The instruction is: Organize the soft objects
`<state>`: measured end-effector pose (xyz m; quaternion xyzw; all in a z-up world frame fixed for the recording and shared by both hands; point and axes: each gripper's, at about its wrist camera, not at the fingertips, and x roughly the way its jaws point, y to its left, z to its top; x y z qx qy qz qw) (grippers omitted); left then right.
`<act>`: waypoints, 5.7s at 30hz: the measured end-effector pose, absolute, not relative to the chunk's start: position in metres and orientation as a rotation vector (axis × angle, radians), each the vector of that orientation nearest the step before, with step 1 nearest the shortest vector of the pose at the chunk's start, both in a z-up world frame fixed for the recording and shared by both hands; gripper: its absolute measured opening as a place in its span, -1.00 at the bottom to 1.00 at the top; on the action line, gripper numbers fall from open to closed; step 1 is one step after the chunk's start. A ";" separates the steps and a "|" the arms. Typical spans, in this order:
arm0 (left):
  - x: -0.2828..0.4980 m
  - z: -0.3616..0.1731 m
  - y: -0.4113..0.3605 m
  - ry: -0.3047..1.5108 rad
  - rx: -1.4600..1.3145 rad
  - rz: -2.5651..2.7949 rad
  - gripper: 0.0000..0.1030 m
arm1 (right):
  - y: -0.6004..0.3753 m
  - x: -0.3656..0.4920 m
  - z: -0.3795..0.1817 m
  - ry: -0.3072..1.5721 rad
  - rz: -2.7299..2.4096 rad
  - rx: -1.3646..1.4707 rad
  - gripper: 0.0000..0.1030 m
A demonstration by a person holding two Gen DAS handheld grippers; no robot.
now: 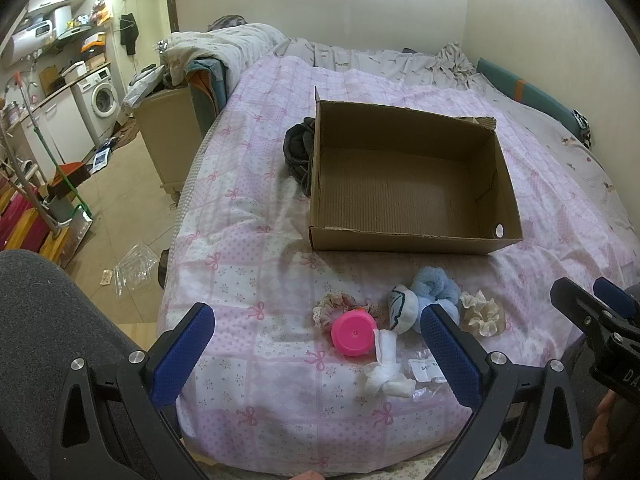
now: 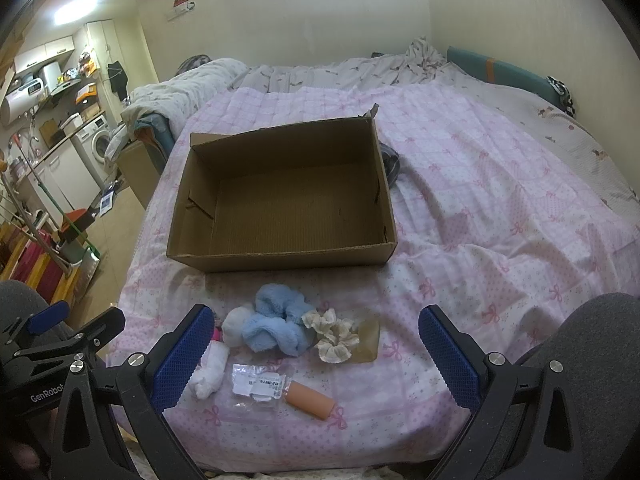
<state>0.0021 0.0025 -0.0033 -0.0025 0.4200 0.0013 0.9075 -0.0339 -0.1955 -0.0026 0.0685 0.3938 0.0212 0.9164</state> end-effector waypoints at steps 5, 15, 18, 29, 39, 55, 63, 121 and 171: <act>0.003 -0.004 0.002 0.867 -0.004 0.003 1.00 | -0.195 -0.034 -0.005 0.816 0.043 0.148 1.00; 0.003 -0.005 0.002 0.868 -0.008 0.003 1.00 | -0.196 -0.034 -0.006 0.819 0.044 0.151 1.00; 0.003 -0.005 0.002 0.869 -0.007 0.003 1.00 | -0.196 -0.034 -0.006 0.818 0.044 0.151 1.00; 0.003 -0.005 0.002 0.869 -0.007 0.003 1.00 | -0.197 -0.033 -0.006 0.820 0.046 0.153 1.00; 0.003 -0.005 0.002 0.871 -0.006 0.003 1.00 | -0.197 -0.033 -0.005 0.820 0.046 0.154 1.00; 0.052 -0.017 0.009 1.116 0.024 0.029 1.00 | -0.206 0.000 -0.009 1.043 0.119 0.245 1.00; 0.066 -0.081 -0.003 1.450 -0.135 -0.080 0.73 | -0.228 0.017 -0.058 1.232 0.064 0.374 1.00; 0.053 -0.045 0.028 1.226 -0.169 -0.152 -0.57 | -0.227 0.018 -0.065 1.244 0.208 0.591 -0.82; 0.188 -0.052 -0.013 1.043 0.013 -0.131 -0.56 | -0.210 0.156 -0.054 1.058 0.251 0.299 -0.82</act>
